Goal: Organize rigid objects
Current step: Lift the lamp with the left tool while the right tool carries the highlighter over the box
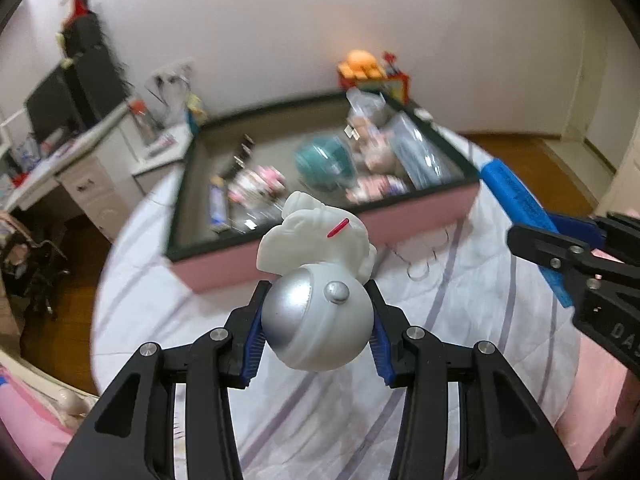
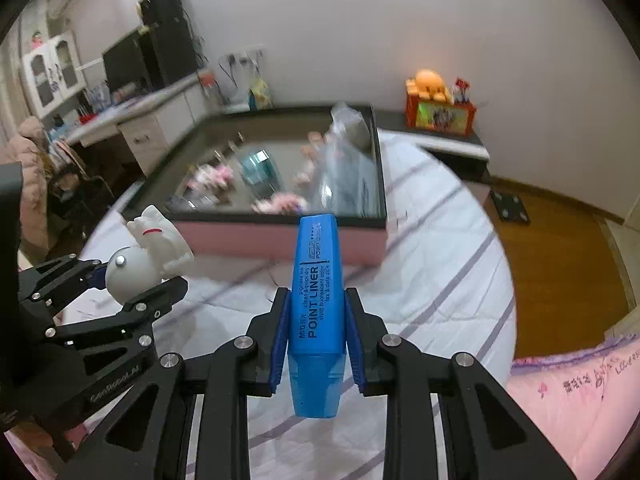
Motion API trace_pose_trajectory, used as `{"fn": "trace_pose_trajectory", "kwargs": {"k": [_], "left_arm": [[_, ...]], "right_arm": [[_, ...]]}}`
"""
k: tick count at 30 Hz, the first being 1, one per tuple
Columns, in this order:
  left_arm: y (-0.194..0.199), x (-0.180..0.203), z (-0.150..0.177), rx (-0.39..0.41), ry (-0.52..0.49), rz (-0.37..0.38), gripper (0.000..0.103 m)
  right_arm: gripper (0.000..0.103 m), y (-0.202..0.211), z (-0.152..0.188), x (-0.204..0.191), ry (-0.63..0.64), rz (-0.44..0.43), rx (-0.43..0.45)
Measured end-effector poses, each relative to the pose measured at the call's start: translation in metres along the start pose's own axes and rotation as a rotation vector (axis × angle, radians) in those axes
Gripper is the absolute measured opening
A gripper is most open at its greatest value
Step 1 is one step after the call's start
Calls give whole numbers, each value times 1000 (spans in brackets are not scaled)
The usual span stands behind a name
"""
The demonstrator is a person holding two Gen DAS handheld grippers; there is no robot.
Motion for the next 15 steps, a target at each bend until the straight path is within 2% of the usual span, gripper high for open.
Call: {"fn": "trace_pose_trajectory", "kwargs": {"k": [9,13,15], "left_arm": [[93,-37,-33,223,88,-51,45],[125,-46,-43,304,94,-86,45],[144,-51,-46,350,100,-80,45]], "right_arm": [[26,83,-34,-24,18,-6,198],[27,118,-43,-37,46,-9,279],[27,135,-46,-43,55,-3,327]]}}
Point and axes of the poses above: each gripper's, at about its wrist camera, not at the fingertips, and y roughly against the way its jaws point, x to its right, z to its underside, the point moved 10 cm from there along -y, roughly the way its jaws point, and after that the axes turned 3 degrees about y, right-handed, at the moved point
